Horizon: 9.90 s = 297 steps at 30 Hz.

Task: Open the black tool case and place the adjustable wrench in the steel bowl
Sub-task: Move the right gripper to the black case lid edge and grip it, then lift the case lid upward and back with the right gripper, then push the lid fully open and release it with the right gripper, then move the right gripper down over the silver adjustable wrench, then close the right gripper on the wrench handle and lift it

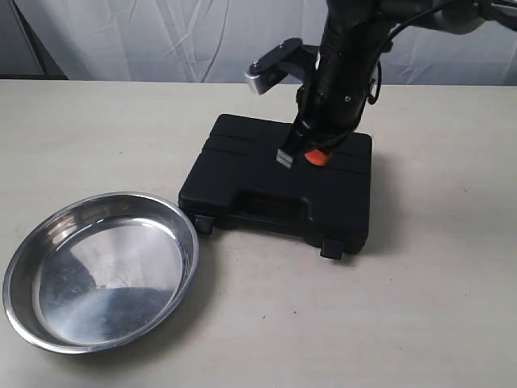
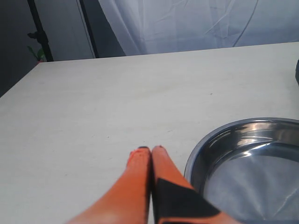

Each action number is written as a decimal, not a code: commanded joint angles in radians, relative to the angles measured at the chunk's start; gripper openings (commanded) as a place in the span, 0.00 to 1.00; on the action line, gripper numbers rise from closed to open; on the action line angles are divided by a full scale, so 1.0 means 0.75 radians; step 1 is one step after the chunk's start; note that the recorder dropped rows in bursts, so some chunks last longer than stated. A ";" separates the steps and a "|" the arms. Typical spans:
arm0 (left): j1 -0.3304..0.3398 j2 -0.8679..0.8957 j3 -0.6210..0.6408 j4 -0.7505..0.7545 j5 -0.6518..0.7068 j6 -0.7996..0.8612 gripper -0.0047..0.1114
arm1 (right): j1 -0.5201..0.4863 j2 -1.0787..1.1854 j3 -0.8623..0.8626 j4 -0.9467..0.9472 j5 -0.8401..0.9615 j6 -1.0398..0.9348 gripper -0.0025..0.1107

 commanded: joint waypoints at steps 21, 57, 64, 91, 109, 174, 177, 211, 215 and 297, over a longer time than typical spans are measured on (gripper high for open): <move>0.003 -0.005 -0.003 0.015 -0.017 -0.010 0.04 | 0.150 0.055 0.205 0.152 -0.332 -0.138 0.39; 0.003 -0.005 -0.003 0.015 -0.017 -0.010 0.04 | 0.150 0.122 0.248 0.115 -0.407 -0.100 0.01; 0.003 -0.005 -0.003 0.015 -0.017 -0.010 0.04 | 0.150 0.095 0.248 0.115 -0.397 -0.100 0.01; 0.003 -0.005 -0.003 0.015 -0.017 -0.010 0.04 | 0.150 -0.333 0.248 -0.200 -0.355 0.266 0.01; 0.003 -0.005 -0.003 0.015 -0.017 -0.010 0.04 | -0.070 -0.340 0.248 -0.937 -0.487 0.671 0.01; 0.003 -0.005 -0.003 0.015 -0.017 -0.010 0.04 | -0.175 -0.028 0.253 0.311 -0.059 0.010 0.02; 0.003 -0.005 -0.003 0.015 -0.017 -0.010 0.04 | -0.175 -0.067 0.273 -0.005 -0.025 0.301 0.02; 0.003 -0.005 -0.003 0.015 -0.017 -0.010 0.04 | -0.220 0.125 0.206 0.305 -0.545 0.153 0.22; 0.003 -0.005 -0.003 0.015 -0.017 -0.010 0.04 | -0.220 0.189 0.206 0.298 -0.552 0.169 0.51; 0.003 -0.005 -0.003 0.015 -0.017 -0.010 0.04 | -0.219 0.360 0.206 0.057 -0.531 0.378 0.16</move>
